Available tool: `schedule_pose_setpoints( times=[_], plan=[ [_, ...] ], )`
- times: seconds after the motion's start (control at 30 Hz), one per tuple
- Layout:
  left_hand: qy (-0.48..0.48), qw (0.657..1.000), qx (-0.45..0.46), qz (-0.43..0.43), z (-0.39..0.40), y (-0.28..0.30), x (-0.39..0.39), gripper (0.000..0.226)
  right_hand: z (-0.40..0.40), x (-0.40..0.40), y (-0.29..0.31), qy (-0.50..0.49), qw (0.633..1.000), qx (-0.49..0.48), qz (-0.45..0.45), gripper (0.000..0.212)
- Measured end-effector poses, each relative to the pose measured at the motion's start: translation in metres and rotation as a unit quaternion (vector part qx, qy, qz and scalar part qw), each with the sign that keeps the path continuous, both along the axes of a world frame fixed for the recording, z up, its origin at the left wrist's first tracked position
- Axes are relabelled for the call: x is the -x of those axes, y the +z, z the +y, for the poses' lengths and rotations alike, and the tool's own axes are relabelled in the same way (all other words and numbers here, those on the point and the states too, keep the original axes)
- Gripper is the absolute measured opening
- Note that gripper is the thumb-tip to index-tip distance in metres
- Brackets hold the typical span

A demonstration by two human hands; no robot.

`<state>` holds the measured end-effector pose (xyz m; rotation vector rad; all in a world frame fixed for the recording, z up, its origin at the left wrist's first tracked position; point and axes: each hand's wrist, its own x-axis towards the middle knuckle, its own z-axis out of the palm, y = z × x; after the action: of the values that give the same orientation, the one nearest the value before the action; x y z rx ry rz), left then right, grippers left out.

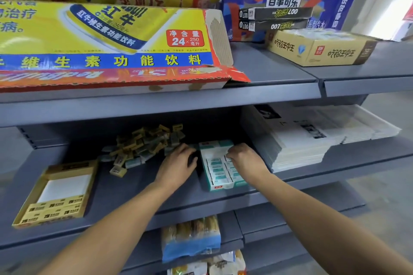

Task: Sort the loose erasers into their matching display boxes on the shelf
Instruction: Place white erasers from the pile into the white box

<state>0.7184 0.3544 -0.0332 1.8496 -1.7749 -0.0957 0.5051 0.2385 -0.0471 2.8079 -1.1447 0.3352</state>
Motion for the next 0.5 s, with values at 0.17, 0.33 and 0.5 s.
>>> schedule_pose_setpoints(
  times=[0.17,0.33,0.5],
  plan=[
    [0.011,1.0,0.0,-0.008,0.003,-0.006,-0.005,0.032,0.004,-0.006,0.001,-0.004,0.998,-0.049,-0.027,0.037],
    [0.013,1.0,0.006,-0.003,0.007,-0.007,-0.002,0.032,0.011,-0.01,0.013,-0.017,0.996,-0.086,0.019,0.021],
    [0.046,0.999,0.004,-0.007,0.022,-0.008,-0.007,0.034,0.026,-0.034,0.026,-0.056,0.998,-0.017,-0.037,0.016]
  ],
)
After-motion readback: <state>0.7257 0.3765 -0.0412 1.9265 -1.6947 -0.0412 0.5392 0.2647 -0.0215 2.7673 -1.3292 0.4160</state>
